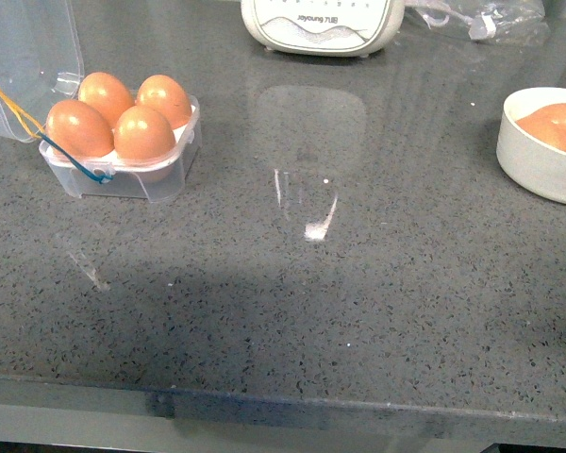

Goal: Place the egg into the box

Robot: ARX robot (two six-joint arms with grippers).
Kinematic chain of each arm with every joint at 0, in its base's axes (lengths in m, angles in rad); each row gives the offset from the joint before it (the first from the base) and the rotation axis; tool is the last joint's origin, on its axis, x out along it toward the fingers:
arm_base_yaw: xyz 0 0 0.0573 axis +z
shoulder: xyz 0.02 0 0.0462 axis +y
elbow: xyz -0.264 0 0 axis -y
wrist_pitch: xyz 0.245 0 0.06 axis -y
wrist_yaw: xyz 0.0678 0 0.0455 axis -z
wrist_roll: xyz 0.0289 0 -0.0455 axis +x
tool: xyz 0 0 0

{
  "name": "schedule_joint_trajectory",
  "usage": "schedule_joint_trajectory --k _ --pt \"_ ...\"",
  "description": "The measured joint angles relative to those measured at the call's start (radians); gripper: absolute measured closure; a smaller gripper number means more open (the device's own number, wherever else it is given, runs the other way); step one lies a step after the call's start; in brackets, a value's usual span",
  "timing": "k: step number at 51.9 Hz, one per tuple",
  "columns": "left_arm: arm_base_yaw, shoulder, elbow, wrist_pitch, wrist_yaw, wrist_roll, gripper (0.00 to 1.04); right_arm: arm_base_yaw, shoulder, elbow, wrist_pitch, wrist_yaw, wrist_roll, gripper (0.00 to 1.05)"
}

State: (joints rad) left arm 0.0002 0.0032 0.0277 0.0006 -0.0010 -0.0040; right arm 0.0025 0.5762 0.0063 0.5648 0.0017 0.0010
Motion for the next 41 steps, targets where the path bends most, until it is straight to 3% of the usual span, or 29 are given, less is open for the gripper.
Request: schedule_joint_trajectory --k 20,41 --pt "0.0 0.0 0.0 0.0 0.0 0.0 0.07 0.0 -0.221 0.0 -0.209 0.0 0.0 1.02" --pt "0.0 0.0 0.0 0.0 0.0 0.0 0.07 0.0 -0.339 0.0 -0.325 0.0 0.0 1.02"
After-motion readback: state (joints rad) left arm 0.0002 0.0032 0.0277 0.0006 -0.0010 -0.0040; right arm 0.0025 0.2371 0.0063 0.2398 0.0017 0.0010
